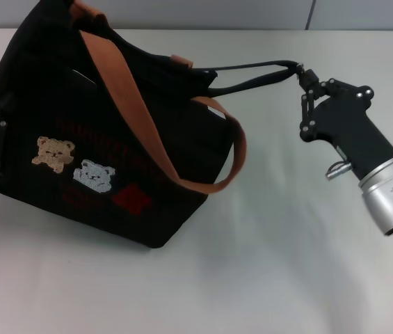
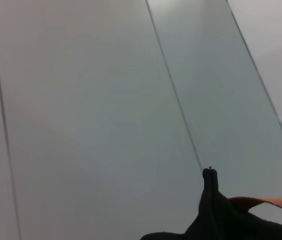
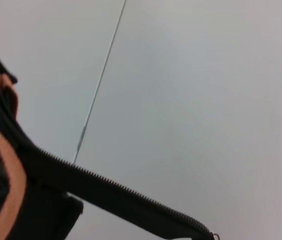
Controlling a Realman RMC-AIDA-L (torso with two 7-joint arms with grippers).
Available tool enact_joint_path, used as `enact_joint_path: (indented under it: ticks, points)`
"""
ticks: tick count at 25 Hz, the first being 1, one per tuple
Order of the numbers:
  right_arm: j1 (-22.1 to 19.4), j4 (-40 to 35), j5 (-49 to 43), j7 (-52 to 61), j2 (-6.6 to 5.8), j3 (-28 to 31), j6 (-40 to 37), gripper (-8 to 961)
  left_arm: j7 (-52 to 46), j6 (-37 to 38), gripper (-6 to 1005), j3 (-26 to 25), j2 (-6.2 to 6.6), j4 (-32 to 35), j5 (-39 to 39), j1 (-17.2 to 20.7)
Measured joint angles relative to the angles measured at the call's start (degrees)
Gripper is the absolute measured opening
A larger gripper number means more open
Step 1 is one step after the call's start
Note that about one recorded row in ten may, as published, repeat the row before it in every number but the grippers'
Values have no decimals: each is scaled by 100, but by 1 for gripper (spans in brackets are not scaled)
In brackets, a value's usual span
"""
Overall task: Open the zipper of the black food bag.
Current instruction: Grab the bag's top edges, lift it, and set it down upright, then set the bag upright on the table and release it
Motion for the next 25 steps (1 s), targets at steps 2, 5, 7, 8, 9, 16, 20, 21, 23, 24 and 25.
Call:
enact_joint_path:
  ticks: [2, 5, 7, 8, 9, 16, 20, 21, 23, 24, 25]
  points:
    - [-41, 47, 98, 249, -1, 209, -174, 100, 134, -131, 97, -224, -4, -295, -2, -8]
    - [-90, 90, 286, 435, -2, 317, -330, 105, 359, -276, 99, -478, -6, -617, -2, -21]
    - [-168, 57, 620, 981, -2, 353, -672, 108, 609, -441, 100, -656, -12, -893, -5, -31]
    - [-168, 57, 620, 981, -2, 353, -672, 109, 754, -541, 101, -689, -16, -1043, -9, -44]
    - [-209, -52, 763, 1527, -12, 354, -856, 111, 844, -621, 102, -694, -19, -1142, -9, -60]
    - [-175, -472, 787, 2723, -38, 350, -978, 286, 43, -1217, 106, -784, -21, -1457, -1, -284]
    - [-175, -599, 780, 3143, -49, 329, -992, 471, -576, -1440, 109, -823, -15, -1436, 33, -384]
    - [-176, -650, 767, 3278, -56, 305, -1018, 517, -653, -1441, 110, -816, -9, -1417, 46, -387]
    - [-177, -814, 713, 3614, -70, 264, -1103, 607, -799, -1384, 111, -816, 3, -1373, 48, -367]
    - [-177, -940, 631, 3886, -72, 253, -1179, 651, -1209, -1251, 112, -839, 25, -1198, 34, -267]
    - [-175, -1109, 526, 4196, -75, 245, -1271, 696, -1324, -1211, 149, -855, 27, -1133, 32, -237]
